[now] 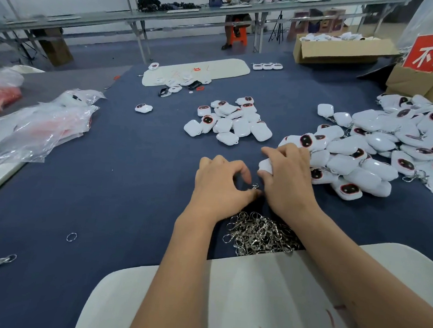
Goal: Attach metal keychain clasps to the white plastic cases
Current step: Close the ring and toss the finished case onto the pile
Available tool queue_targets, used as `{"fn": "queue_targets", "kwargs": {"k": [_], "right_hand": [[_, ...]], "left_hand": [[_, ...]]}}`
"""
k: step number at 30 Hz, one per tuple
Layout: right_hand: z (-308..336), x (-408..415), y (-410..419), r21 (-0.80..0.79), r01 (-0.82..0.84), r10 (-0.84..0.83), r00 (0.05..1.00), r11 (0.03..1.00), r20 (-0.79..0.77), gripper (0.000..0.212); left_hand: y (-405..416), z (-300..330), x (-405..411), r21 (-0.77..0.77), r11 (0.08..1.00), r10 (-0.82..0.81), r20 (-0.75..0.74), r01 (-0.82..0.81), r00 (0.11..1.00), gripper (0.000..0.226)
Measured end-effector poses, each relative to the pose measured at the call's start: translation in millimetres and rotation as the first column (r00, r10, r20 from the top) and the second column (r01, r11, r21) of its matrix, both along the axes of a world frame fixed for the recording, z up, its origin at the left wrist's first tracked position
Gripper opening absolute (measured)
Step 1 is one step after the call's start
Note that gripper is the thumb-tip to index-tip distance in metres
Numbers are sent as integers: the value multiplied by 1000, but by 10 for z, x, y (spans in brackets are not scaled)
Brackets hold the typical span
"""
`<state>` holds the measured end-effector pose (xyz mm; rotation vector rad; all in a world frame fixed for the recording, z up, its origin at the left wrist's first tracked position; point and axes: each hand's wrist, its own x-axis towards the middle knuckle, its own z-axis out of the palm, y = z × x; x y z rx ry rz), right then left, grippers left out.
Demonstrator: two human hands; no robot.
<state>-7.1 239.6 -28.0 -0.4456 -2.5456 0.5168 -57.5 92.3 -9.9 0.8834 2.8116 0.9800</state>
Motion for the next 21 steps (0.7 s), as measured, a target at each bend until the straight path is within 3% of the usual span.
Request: {"fn": "queue_targets", "kwargs": {"k": [4, 8, 11, 13, 16, 21], "right_hand": [[28, 25, 35, -7, 157, -157, 987, 988, -17, 37], [49, 57, 81, -99, 188, -194, 980, 977, -47, 34], [106, 95, 58, -168, 74, -117, 958, 983, -263, 24], [139, 118, 11, -120, -67, 17, 928, 990, -373, 22], [171, 134, -41, -174, -265, 199, 924, 948, -326, 32], [191, 122, -28, -298, -359, 291, 924, 885, -249, 23]], "left_hand": [[-2, 16, -14, 43, 999, -28, 40, 26, 999, 21], [-5, -13, -14, 149, 987, 49, 57, -57, 997, 25], [-4, -8, -42, 318, 932, 149, 105, -175, 983, 21], [3, 15, -45, 420, 881, 163, 159, -217, 974, 20], [26, 39, -33, 490, 849, 110, 205, -199, 973, 20], [54, 40, -30, 538, 824, 52, 238, -176, 970, 21]]}}
